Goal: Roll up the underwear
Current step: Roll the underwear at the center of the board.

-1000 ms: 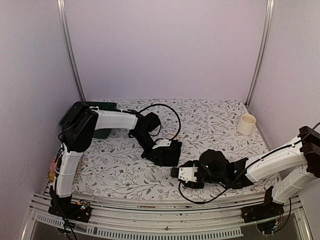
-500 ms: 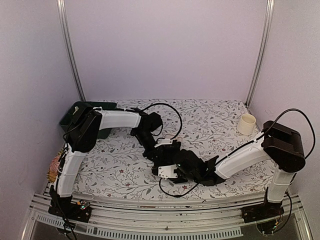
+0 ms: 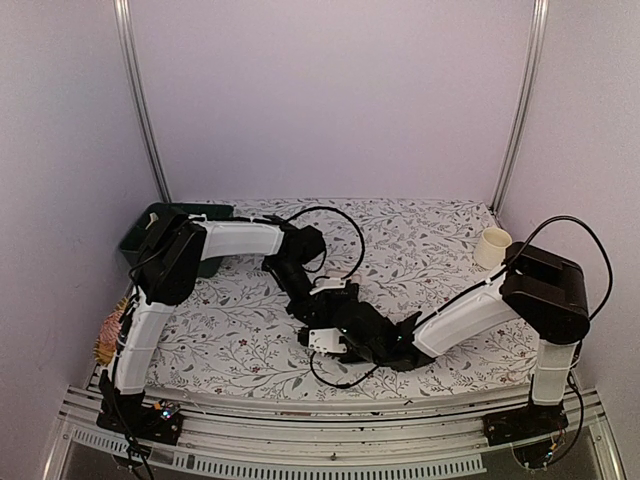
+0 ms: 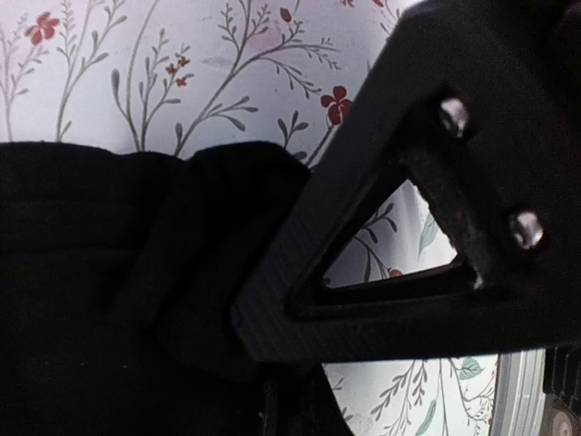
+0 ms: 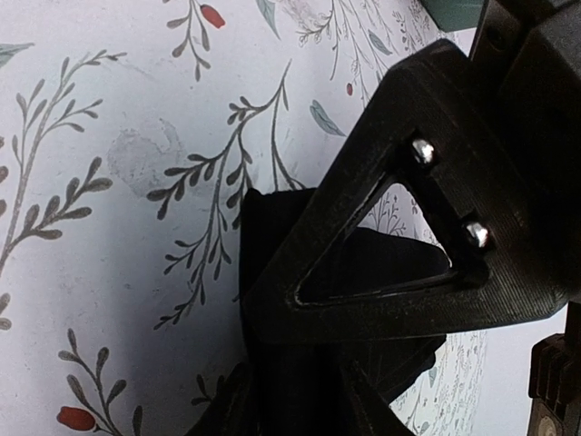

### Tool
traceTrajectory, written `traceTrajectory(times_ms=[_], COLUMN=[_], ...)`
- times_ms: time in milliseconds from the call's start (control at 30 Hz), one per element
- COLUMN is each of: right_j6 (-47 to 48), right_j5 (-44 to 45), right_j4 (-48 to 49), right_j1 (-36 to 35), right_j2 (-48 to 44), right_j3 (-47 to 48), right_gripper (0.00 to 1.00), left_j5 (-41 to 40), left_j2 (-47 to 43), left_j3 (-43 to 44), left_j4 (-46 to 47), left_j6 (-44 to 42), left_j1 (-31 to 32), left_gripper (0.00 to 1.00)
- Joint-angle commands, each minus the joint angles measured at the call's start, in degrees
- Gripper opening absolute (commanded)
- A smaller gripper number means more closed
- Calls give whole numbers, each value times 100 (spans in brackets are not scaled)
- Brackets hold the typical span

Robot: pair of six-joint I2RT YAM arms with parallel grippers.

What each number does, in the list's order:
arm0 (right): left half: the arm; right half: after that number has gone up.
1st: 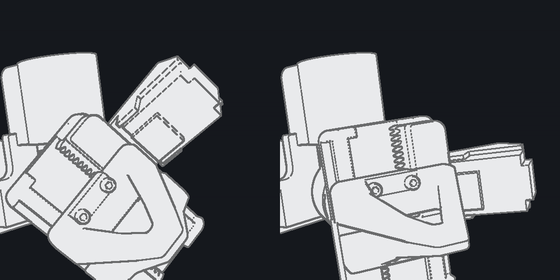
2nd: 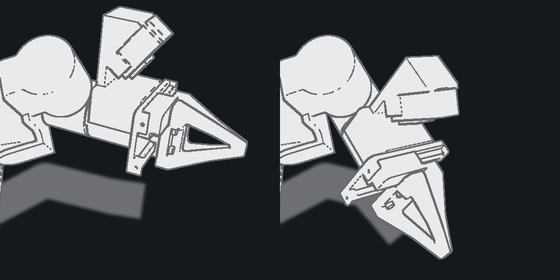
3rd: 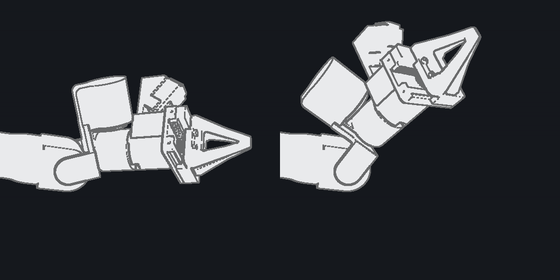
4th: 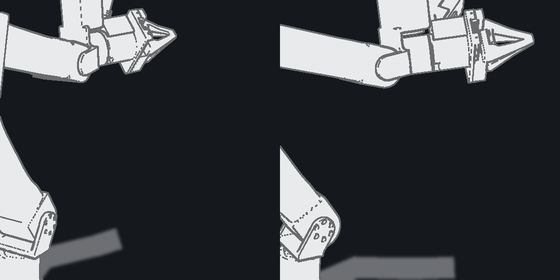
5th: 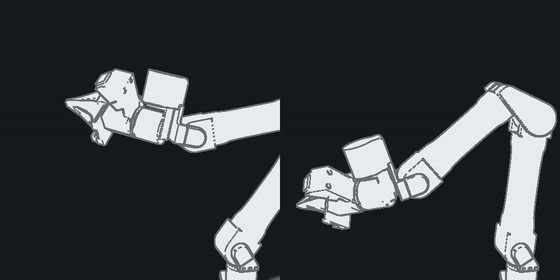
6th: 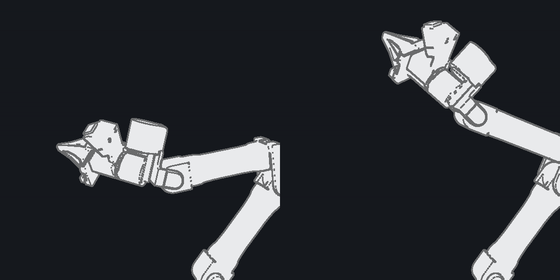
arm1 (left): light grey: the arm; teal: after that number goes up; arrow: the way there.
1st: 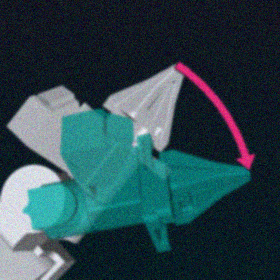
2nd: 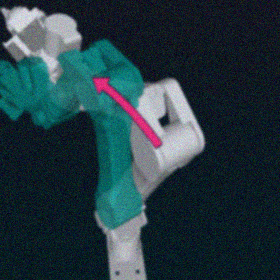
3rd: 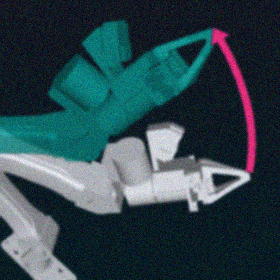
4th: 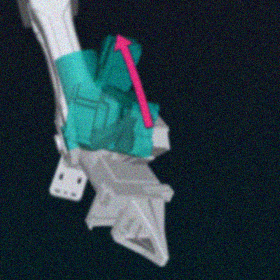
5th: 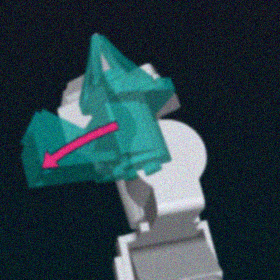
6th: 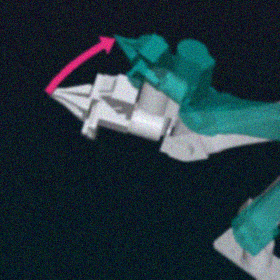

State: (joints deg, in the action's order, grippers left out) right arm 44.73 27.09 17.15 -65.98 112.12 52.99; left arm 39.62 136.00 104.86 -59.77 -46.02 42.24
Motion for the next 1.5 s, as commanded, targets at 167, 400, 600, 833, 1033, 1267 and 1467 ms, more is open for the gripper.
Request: traceTrajectory(times_ms=[167, 400, 600, 833, 1033, 1267, 1467], right_j6=[-615, -1334, -1680, -1967, -2236, -2299, -2287], right_j5=[-405, -1324, -2167, -3229, -4591, -5840, -6958], right_j4=[-1323, -2093, -2588, -3220, -4065, -5090, -5573], right_j1=[228, 443, 668, 1028, 1509, 2019, 2350], right_j2=[369, 263, 124, -37, 250, 906, 1315], right_j3=[273, 600, 775, 1023, 1694, 2709, 3149], right_gripper=[11, 4, 3, 3, 3, 3, 3], left_j5=[104, 226, 435, 282, -282, -956, -1909], left_j2=[19, -787, -1897, -3403, -4262, -4537, -4331], left_j3=[-31, -721, -1744, -3555, -5102, -6141, -6454], left_j4=[-127, 517, 1476, 3286, 5130, 6641, 7471], left_j6=[-77, -181, -267, -412, -876, -1367, -1536], left_j1=[-20, -153, -506, -1002, -966, -449, 310], left_gripper=[0, 51, 66, 68, 67, 67, 73])
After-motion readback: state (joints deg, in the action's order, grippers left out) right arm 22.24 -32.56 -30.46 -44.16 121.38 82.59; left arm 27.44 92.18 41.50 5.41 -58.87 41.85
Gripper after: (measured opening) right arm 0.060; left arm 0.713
